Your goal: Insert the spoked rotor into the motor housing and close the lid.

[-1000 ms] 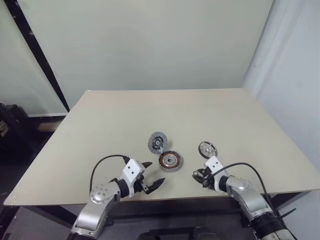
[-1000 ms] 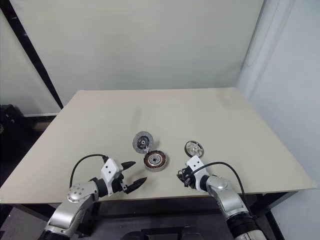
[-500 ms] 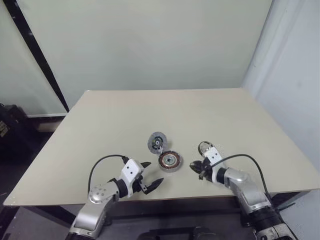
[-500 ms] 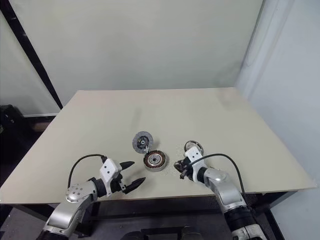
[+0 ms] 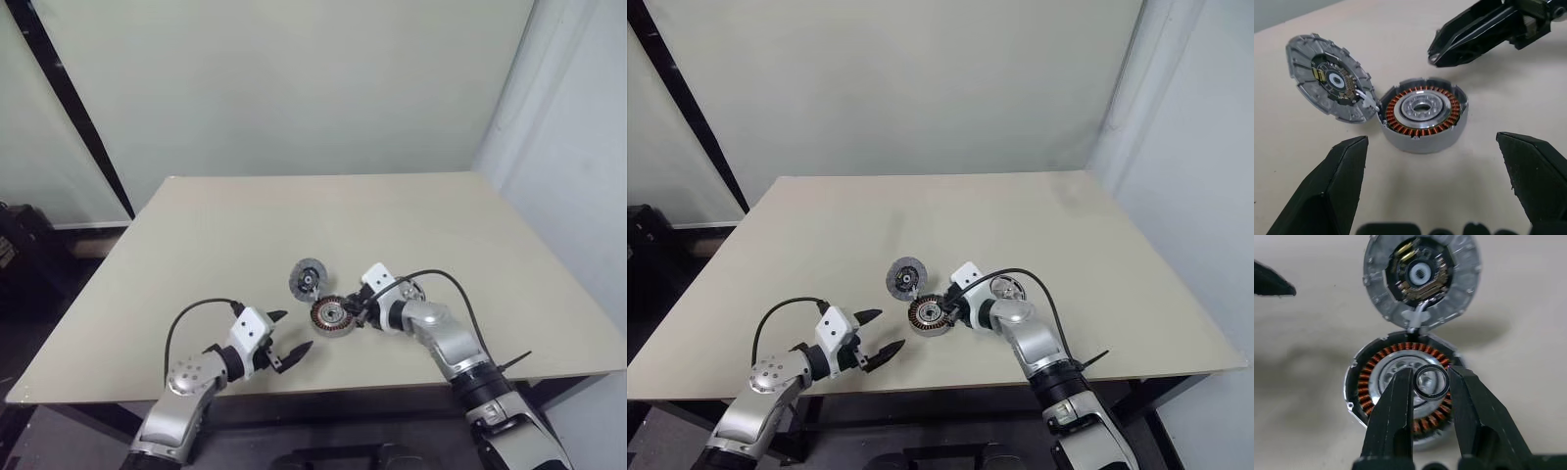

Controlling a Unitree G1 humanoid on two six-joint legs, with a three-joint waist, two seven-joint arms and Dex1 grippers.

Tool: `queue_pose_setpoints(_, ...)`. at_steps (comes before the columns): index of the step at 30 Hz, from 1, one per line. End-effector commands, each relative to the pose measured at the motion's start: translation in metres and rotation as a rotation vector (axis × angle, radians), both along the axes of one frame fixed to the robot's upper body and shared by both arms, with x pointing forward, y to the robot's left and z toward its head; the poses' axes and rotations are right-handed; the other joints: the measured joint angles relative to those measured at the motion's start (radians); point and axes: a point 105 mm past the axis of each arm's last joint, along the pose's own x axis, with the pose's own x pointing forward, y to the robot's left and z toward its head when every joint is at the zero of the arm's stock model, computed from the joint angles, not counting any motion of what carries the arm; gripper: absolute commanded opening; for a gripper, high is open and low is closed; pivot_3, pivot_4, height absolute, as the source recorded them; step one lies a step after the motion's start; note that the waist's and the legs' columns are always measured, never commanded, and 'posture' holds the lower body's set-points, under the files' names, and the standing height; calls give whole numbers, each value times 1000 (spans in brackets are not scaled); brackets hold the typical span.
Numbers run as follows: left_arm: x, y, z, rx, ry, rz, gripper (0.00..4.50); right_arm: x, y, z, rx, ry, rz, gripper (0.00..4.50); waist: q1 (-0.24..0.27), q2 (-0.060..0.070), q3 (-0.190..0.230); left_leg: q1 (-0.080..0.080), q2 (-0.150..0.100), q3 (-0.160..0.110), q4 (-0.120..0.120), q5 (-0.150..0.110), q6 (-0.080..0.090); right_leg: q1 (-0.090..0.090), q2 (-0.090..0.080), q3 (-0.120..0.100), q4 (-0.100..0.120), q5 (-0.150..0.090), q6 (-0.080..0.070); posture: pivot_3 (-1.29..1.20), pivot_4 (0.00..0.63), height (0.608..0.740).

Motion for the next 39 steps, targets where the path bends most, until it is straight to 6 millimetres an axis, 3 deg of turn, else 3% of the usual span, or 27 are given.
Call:
queue_pose_setpoints(1, 4, 7, 13, 0, -52, 8, 4500, 8, 12, 14, 11, -60, 23, 803, 0, 0, 0, 0, 0, 0, 0, 0, 0, 0, 0, 0, 0, 0, 0, 0, 0, 740)
queue_pose_setpoints(13, 0, 10, 13, 2, -41, 11, 4500, 8, 27, 3, -3, -37, 52, 803, 0, 0, 0, 0, 0, 0, 0, 0, 0, 0, 0, 0, 0, 0, 0, 0, 0, 740)
queue_pose_setpoints(39, -2, 10, 10, 2, -44, 12, 4500, 12, 25, -13, -43, -30, 35, 803, 0, 0, 0, 0, 0, 0, 0, 0, 0, 0, 0, 0, 0, 0, 0, 0, 0, 740)
